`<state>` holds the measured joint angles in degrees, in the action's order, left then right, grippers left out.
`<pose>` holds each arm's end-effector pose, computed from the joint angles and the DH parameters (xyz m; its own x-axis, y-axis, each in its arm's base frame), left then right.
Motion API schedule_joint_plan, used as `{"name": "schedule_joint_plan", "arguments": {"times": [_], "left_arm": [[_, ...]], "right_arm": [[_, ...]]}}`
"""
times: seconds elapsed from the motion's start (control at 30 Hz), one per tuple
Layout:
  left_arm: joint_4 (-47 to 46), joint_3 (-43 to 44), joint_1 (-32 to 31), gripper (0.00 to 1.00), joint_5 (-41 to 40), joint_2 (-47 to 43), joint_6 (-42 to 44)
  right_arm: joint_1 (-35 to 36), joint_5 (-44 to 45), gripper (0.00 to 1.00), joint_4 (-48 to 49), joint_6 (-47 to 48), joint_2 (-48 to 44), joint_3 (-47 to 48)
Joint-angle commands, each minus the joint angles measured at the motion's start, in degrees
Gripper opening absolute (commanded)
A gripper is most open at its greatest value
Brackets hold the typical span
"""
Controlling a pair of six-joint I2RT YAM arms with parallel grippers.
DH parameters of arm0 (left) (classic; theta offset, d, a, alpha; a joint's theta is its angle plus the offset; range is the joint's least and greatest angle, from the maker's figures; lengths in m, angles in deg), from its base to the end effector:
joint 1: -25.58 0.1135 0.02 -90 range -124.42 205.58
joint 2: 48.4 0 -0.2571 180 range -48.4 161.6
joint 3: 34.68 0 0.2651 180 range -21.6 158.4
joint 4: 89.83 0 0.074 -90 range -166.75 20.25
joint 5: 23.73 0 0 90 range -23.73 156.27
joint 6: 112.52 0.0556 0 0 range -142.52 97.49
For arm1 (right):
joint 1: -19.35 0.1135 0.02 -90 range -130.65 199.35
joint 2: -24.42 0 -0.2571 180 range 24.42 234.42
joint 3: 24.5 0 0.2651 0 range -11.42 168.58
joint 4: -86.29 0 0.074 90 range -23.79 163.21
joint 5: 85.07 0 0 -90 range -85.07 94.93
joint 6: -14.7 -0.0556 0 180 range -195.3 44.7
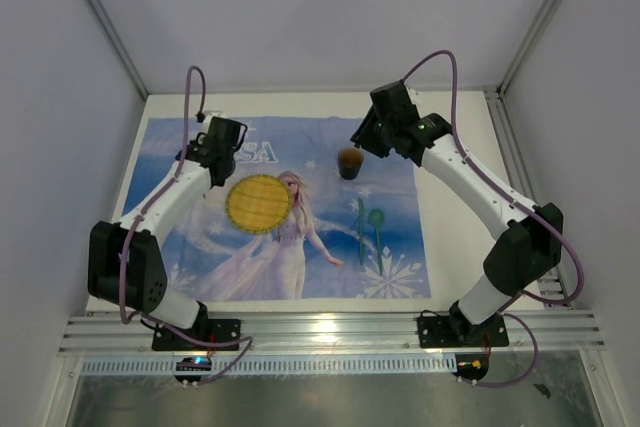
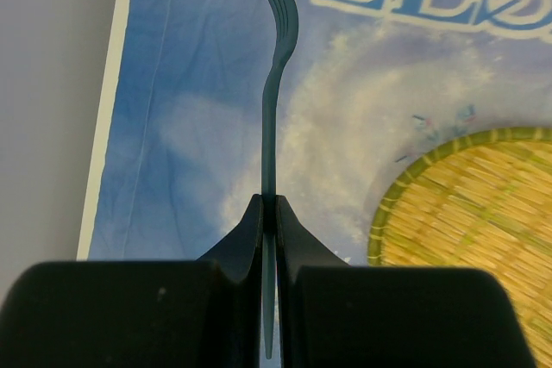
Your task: Set the dinner table for one person
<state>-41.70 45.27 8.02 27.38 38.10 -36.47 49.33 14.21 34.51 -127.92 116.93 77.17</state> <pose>0.3304 -0.0679 0.2442 -0.7282 0.0336 -0.6846 -0.2955 0.8858 0.3578 0.3404 0.1860 0.3253 -0.6663 0.5210 -0.5335 0.2291 0.8239 0.5184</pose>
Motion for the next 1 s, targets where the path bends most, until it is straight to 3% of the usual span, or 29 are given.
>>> {"name": "schedule_joint_plan", "arguments": {"times": [0.0, 0.4, 0.63, 0.97], "left_arm": [[2.48, -0.25, 3.84, 0.0, 2.16, -0.45, -1.42], [9.07, -4.2, 5.08, 0.0, 3.47, -3.87, -2.74], [18.12, -2.54, 5.08, 0.0, 2.07, -5.11, -5.73], [22.43, -2.63, 5.08, 0.0, -7.76, -1.53, -7.13]], "right_arm": [[-0.8, -0.75, 0.41, 3.36, 0.15, -0.58, -1.14], [-3.43, -5.32, 0.41, 7.93, 0.23, 2.41, -4.22], [-7.47, -11.29, 0.41, 10.75, 0.59, 5.22, -5.89], [-10.02, -15.61, 0.41, 12.95, 0.67, 8.65, -6.33]]}}
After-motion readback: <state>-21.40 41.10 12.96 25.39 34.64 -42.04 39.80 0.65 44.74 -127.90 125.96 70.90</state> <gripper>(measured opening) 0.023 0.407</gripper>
